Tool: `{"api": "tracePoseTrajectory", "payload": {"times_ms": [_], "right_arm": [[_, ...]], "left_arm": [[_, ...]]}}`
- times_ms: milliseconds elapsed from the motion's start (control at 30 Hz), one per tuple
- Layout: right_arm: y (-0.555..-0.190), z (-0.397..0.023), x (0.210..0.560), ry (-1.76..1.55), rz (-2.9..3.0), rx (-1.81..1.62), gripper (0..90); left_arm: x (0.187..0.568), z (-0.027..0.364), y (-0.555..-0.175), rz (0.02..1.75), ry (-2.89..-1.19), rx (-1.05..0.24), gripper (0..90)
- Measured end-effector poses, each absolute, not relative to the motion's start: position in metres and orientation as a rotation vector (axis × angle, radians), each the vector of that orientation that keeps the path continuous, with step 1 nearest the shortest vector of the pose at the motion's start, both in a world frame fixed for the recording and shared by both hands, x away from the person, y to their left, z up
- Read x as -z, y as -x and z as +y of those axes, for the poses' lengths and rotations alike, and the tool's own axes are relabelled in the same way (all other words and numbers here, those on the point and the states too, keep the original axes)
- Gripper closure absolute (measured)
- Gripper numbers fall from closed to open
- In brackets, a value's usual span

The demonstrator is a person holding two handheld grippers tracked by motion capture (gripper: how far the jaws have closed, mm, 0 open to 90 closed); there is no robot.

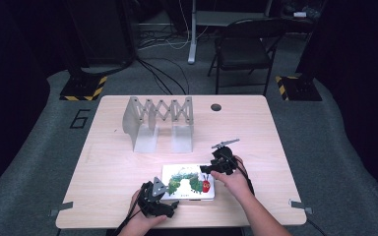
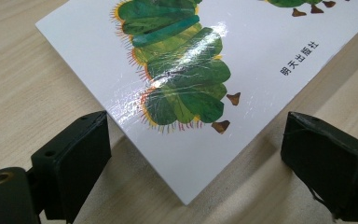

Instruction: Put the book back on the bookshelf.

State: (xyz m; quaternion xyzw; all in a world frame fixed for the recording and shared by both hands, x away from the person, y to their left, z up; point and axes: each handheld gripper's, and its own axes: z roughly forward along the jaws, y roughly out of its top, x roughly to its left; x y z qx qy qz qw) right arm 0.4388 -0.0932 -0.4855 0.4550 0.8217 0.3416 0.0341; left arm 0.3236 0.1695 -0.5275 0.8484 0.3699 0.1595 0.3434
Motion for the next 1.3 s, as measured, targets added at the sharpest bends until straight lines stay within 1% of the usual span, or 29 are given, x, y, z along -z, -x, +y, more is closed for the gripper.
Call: {"api": "tracePoseTrajectory", "payload": {"times_ms": [100,167,467,667,767,1300], "right_arm": [[-0.437,-0.093,0.482,-1.374,2.519,-1.061,40.1],[-0.437,-0.093,0.481,-1.363,2.518,-1.063,40.1],[-0.433,-0.092,0.472,-1.358,2.506,-1.078,40.0],[-0.43,-0.091,0.466,-1.364,2.498,-1.065,40.1],[-0.429,-0.09,0.464,-1.313,2.489,-1.079,40.1],[-0.425,-0.086,0.458,-1.298,2.488,-1.073,41.6]], "left_arm": [[0.527,0.168,-0.323,0.971,-2.209,-0.401,6.4],[0.528,0.168,-0.324,0.966,-2.21,-0.424,5.2],[0.529,0.163,-0.323,0.989,-2.209,-0.423,0.3],[0.529,0.16,-0.323,1.032,-2.193,-0.442,0.1],[0.529,0.157,-0.323,1.068,-2.187,-0.452,0.0],[0.527,0.155,-0.326,1.123,-2.176,-0.474,0.0]]}}
